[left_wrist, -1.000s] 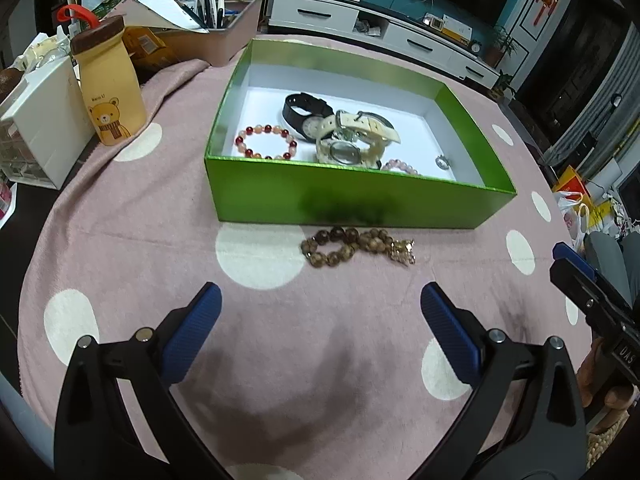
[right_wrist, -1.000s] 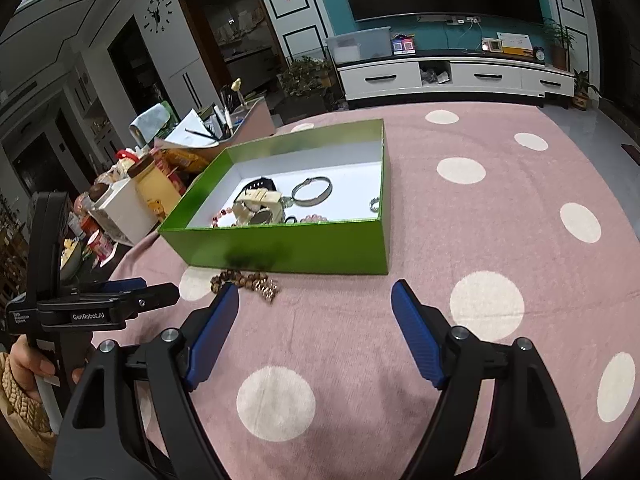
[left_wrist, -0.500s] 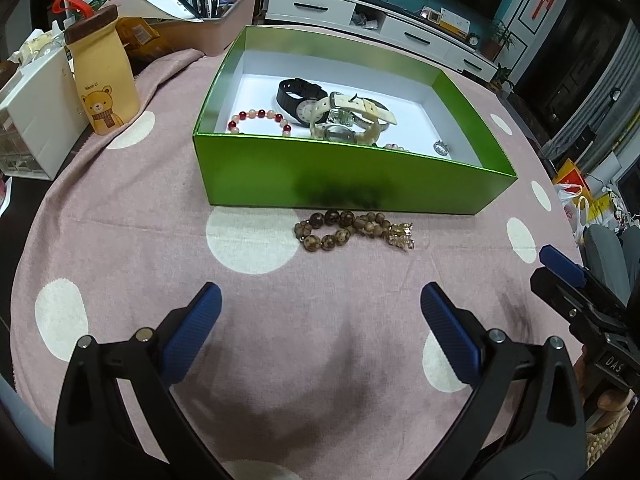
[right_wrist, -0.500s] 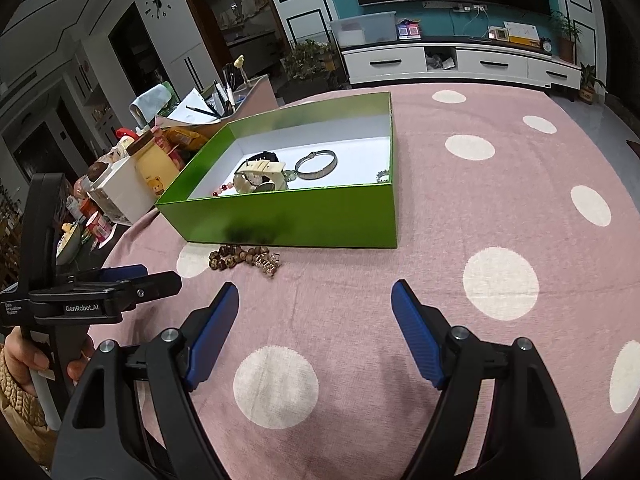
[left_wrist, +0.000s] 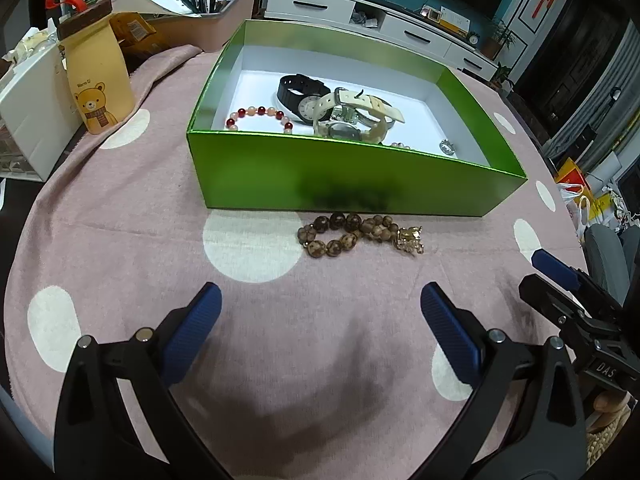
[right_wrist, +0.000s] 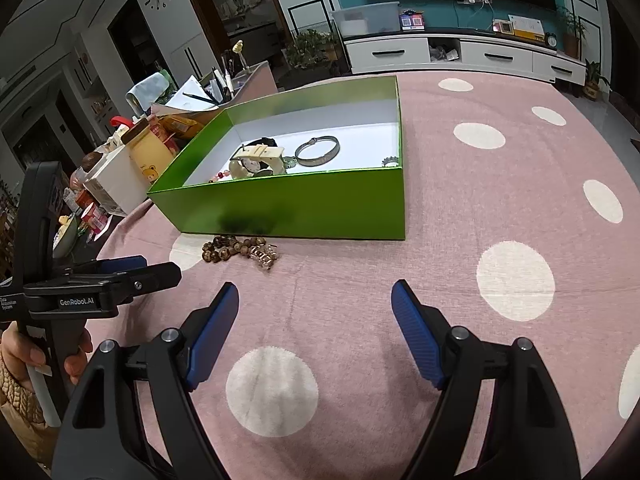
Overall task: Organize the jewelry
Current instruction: 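Withdraw both tools from the box toward the brown bead bracelet, then grasp gold charm of brown bead bracelet with right tool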
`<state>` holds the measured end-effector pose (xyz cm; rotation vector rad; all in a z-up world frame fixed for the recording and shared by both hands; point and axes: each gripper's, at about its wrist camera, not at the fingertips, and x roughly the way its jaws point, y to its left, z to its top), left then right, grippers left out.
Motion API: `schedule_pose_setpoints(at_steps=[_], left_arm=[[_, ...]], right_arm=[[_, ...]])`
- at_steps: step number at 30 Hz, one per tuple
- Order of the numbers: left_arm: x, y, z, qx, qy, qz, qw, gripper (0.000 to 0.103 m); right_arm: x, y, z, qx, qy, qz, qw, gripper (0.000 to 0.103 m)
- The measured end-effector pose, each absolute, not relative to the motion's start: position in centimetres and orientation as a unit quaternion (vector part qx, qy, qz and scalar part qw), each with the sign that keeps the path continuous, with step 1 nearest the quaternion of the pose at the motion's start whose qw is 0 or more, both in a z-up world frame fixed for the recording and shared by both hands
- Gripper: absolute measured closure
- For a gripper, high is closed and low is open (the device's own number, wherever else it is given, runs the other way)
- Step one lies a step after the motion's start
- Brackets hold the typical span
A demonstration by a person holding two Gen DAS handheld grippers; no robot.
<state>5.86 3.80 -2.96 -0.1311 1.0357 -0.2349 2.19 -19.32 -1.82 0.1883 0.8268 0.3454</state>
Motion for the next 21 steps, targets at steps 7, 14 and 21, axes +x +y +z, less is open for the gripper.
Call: schedule_pose_setpoints(at_steps=[7, 14, 21], left_arm=[[6.3, 3.5, -3.5, -0.053, 0.488, -0.122, 0.863, 0.002], [7.0, 3.9, -4.1, -0.055, 0.485, -0.125, 0.864, 0.002], [7.4, 4.4, -4.5, -0.055, 0.483, -0.131, 0.864, 0.002]], right_arm=[[3.0, -19.0, -2.6, 0.085, 0.406, 0.170, 0.894, 0.024], [3.7, -17.4, -3.3, 0.063, 0.413, 0.188, 0.889, 0.024], [5.1, -14.7, -3.6, 0.027, 0.411, 0.234, 0.881, 0.034]])
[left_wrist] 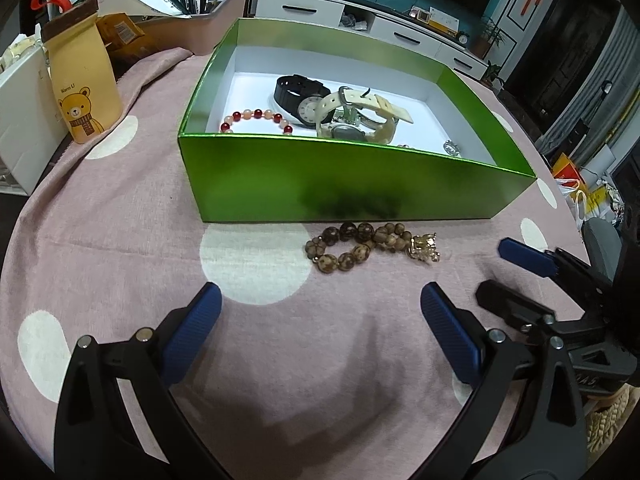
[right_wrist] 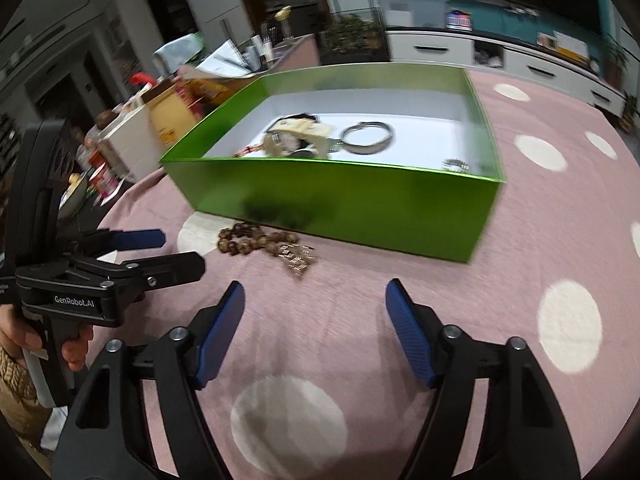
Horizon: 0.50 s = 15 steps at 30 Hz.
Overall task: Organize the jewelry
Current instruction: 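Grasp gold charm of brown bead bracelet with right tool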
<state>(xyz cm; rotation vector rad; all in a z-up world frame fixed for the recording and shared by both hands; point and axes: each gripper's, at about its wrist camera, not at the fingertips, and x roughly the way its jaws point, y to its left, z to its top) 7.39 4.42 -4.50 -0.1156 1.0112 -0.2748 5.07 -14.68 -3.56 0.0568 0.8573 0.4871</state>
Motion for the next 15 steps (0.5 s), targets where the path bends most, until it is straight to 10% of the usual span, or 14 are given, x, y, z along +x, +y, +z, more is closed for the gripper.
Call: schedule_pose_setpoints(at_steps=[15], left_arm=[[8.2, 4.7, -4.9, -0.054, 0.482, -0.137, 0.864, 0.002]], right_arm=[[8.2, -11.6, -4.8, -0.031, 0.426, 0.255, 0.868, 0.059]])
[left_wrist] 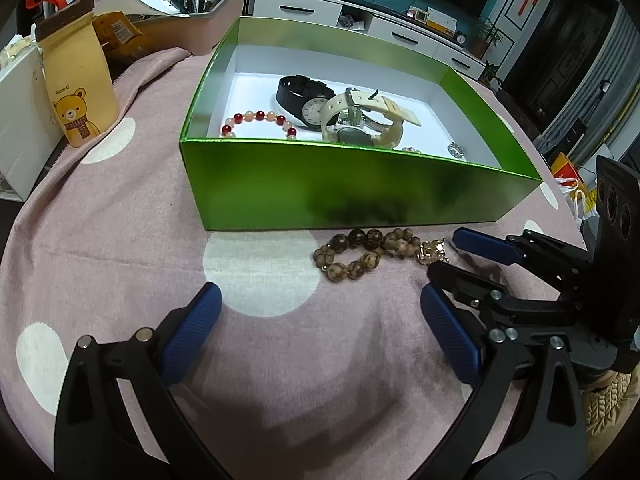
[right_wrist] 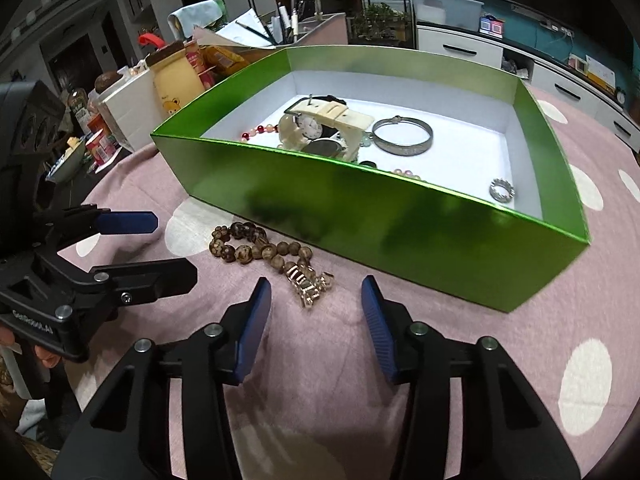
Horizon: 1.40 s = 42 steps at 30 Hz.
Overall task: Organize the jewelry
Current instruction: 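Grasp gold charm of brown bead bracelet with right tool, then grasp brown beads with left tool while right tool holds the gold charm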
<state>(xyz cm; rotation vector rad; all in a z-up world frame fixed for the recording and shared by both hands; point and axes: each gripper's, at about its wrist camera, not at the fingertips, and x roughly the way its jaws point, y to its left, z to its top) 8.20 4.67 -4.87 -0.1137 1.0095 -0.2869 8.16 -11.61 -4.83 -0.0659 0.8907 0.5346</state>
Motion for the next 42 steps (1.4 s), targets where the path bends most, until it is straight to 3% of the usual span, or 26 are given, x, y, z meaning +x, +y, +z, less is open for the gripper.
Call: schedule_pose_setpoints(at_steps=[4, 20, 27, 30, 32, 34, 36, 42], left_arm=[[8.5, 4.3, -4.9, -0.049, 0.482, -0.137, 0.864, 0.002], [9.5, 1.9, -5.1, -0.017, 0.477, -0.148, 0.866, 0.003], [9.9, 0.1, -6.0, 0.020, 0.478, -0.151, 0.865, 0.025], [9.8, -0.5, -6.2, 0.045, 0.470, -0.145, 0.870, 0.028], [9.7, -0.8, -6.3, 0.061, 0.463, -0.139, 0.873, 0.036], [9.6, -0.9, -6.3, 0.069, 0.457, -0.137, 0.876, 0.057], [9.7, -0.8, -6.2, 0.066, 0.456, -0.135, 0.877, 0.068], [9.7, -0.2, -6.0, 0.050, 0.458, -0.130, 0.878, 0.085]], right_arm=[[8.3, -10.7, -5.2, -0.054, 0.423, 0.256, 0.867, 0.077], [6.3, -15.9, -3.6, 0.003, 0.403, 0.222, 0.888, 0.078], [5.4, -17.8, -3.3, 0.025, 0.399, 0.209, 0.892, 0.078], [5.4, -18.0, -3.1, 0.031, 0.397, 0.208, 0.894, 0.078], [5.3, -18.1, -3.1, 0.032, 0.394, 0.208, 0.894, 0.078], [5.2, -18.1, -3.0, 0.033, 0.393, 0.209, 0.895, 0.078], [5.2, -18.1, -3.0, 0.035, 0.392, 0.210, 0.895, 0.078], [4.9, -18.3, -2.8, 0.041, 0.389, 0.209, 0.896, 0.078]])
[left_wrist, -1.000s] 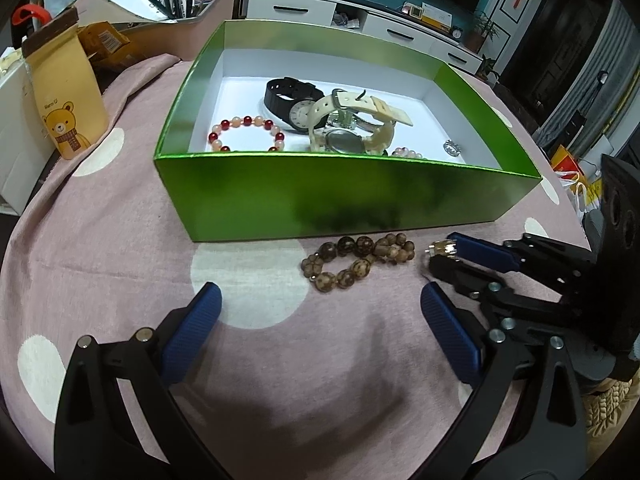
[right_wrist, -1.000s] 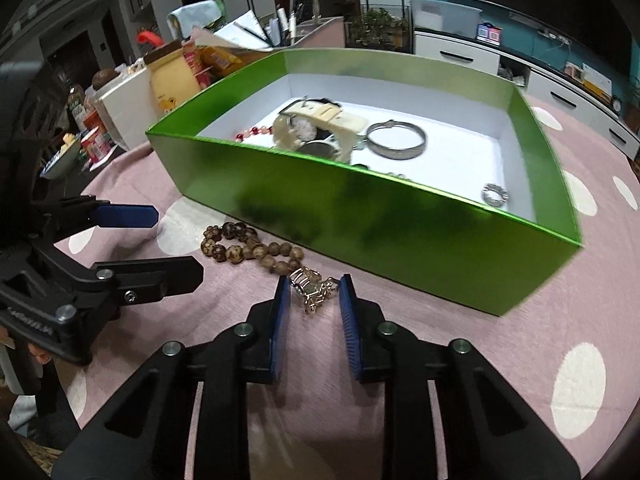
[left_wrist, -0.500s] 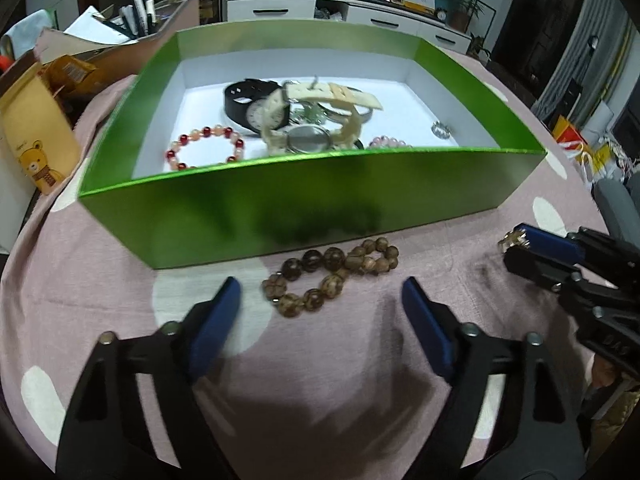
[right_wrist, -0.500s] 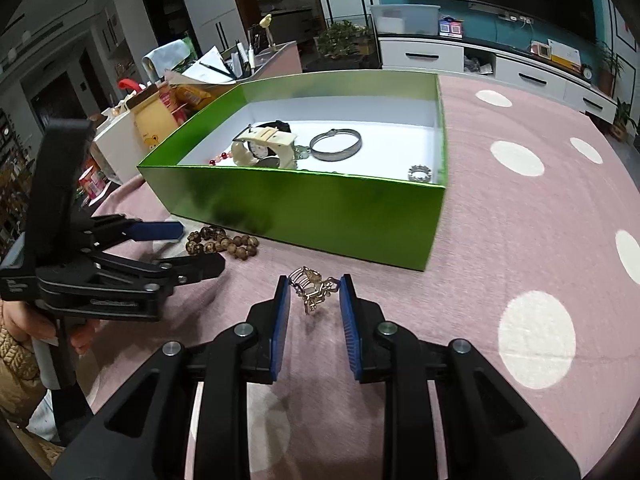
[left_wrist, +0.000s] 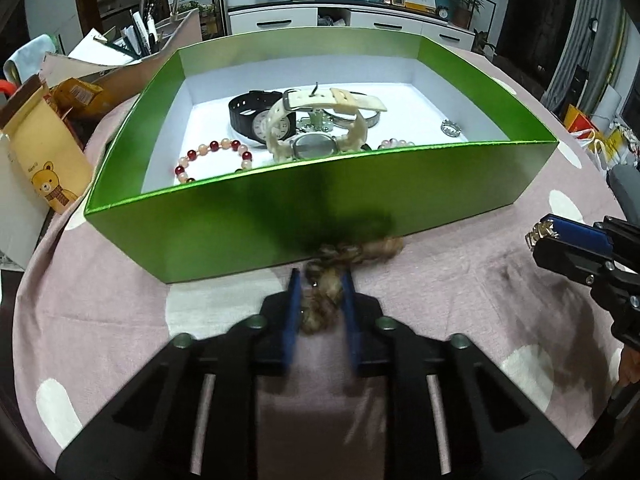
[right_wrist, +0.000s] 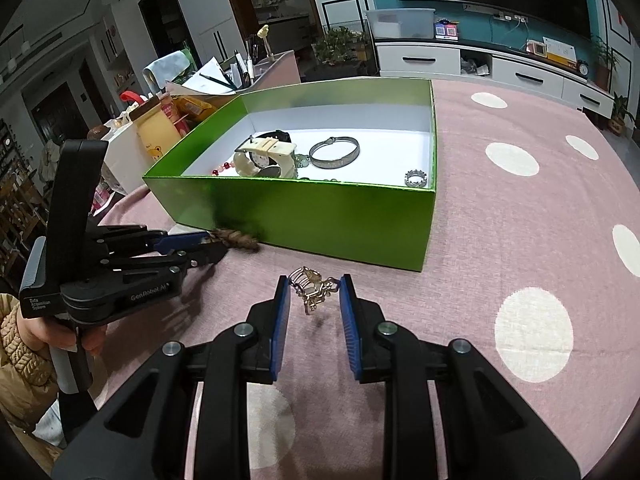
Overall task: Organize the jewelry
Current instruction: 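Grasp brown beads with left tool while right tool holds the gold charm, then carry brown bead bracelet into the box and open both tools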
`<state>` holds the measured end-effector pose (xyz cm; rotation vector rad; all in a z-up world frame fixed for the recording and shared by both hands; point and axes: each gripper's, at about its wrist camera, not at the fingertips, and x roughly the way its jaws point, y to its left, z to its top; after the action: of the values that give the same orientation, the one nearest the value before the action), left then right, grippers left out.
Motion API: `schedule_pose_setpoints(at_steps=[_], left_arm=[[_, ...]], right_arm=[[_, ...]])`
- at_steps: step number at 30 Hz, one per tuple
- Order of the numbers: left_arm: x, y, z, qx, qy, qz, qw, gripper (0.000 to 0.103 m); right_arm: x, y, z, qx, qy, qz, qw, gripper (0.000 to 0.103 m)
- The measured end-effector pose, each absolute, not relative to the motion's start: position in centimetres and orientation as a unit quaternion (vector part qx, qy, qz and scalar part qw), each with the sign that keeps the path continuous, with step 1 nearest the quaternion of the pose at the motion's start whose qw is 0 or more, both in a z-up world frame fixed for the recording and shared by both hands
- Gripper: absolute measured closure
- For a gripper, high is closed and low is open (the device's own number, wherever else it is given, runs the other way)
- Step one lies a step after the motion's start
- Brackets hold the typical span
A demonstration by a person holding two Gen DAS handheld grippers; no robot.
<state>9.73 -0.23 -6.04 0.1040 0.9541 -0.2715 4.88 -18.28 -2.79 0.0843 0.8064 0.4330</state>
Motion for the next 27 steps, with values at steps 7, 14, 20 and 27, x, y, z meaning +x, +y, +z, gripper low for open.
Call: schedule_pose_setpoints(at_steps=[7, 14, 20, 27], left_arm=[[8.7, 0.4, -5.3, 0.027, 0.457, -0.144, 0.877, 0.091], [7.3, 0.9, -2.9, 0.014, 0.434, -0.156, 0.888, 0.091], [6.6, 0.7, -1.0, 0.008, 0.416, -0.166, 0.894, 0.091], [6.3, 0.5, 2.3, 0.010, 0.384, -0.176, 0.906, 0.091]], right_arm=[[4.4, -18.7, -2.3, 0.046, 0.384, 0.206, 0.899, 0.078], [3.9, -19.2, -1.9, 0.051, 0.378, 0.204, 0.902, 0.078], [3.4, -19.6, -1.4, 0.055, 0.371, 0.201, 0.905, 0.078], [3.2, -20.1, 0.2, 0.053, 0.352, 0.199, 0.913, 0.078]])
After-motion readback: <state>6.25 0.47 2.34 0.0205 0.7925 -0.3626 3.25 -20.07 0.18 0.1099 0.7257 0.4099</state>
